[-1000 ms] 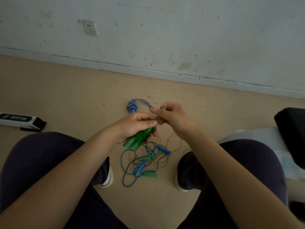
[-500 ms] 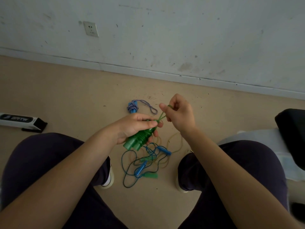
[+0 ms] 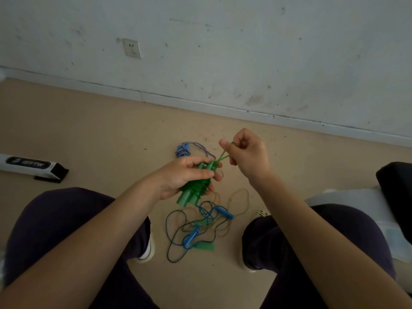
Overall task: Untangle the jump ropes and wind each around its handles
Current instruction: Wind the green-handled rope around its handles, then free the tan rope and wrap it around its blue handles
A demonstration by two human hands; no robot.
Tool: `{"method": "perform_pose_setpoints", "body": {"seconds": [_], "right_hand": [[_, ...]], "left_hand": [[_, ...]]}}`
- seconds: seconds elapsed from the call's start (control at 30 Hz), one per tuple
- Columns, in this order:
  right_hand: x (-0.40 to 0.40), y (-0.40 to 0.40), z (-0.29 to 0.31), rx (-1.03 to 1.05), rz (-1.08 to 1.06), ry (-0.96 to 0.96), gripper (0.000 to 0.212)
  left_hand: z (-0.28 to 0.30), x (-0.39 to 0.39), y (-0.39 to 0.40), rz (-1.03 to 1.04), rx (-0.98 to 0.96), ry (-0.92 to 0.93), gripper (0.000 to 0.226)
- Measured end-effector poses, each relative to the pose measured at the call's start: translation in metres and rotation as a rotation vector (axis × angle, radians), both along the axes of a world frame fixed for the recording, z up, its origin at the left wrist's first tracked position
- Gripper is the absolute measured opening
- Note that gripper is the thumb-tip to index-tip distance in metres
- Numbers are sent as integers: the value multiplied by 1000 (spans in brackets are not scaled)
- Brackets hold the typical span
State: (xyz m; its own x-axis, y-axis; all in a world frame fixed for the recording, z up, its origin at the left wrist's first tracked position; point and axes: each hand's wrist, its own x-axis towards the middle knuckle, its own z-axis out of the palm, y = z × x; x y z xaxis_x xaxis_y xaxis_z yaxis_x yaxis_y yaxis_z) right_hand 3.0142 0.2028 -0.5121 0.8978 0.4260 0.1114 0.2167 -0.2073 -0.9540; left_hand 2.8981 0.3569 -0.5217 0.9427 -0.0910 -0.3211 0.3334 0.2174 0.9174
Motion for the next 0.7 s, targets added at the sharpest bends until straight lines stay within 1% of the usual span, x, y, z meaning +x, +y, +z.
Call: {"method": "perform_pose_setpoints", "body": {"seconds": [0.13, 0.23, 0.3, 0.37, 0.47, 0.53, 0.63, 0.7], "right_hand": [[31, 24, 11, -18, -45, -11, 34], [59, 39, -13, -59, -40, 53, 34], [77, 44, -48, -109, -56, 132, 36], [91, 49, -95, -176, -90, 230, 37], [97, 57, -175, -275, -108, 388, 35], [101, 62, -225, -290, -123, 515, 32], [118, 73, -278, -278, -145, 667, 26], [136, 85, -298, -259, -144, 710, 23]], "left_hand": [[-3, 26, 11, 205, 78, 49, 37], [-25, 50, 28, 327, 161, 137, 37], [-54, 64, 42, 376, 262, 204, 36], [-92, 77, 51, 386, 318, 277, 36], [-172, 92, 51, 415, 341, 455, 47], [-226, 100, 49, 444, 364, 557, 49], [-283, 118, 57, 444, 432, 593, 50], [-307, 136, 72, 478, 461, 569, 51]]}}
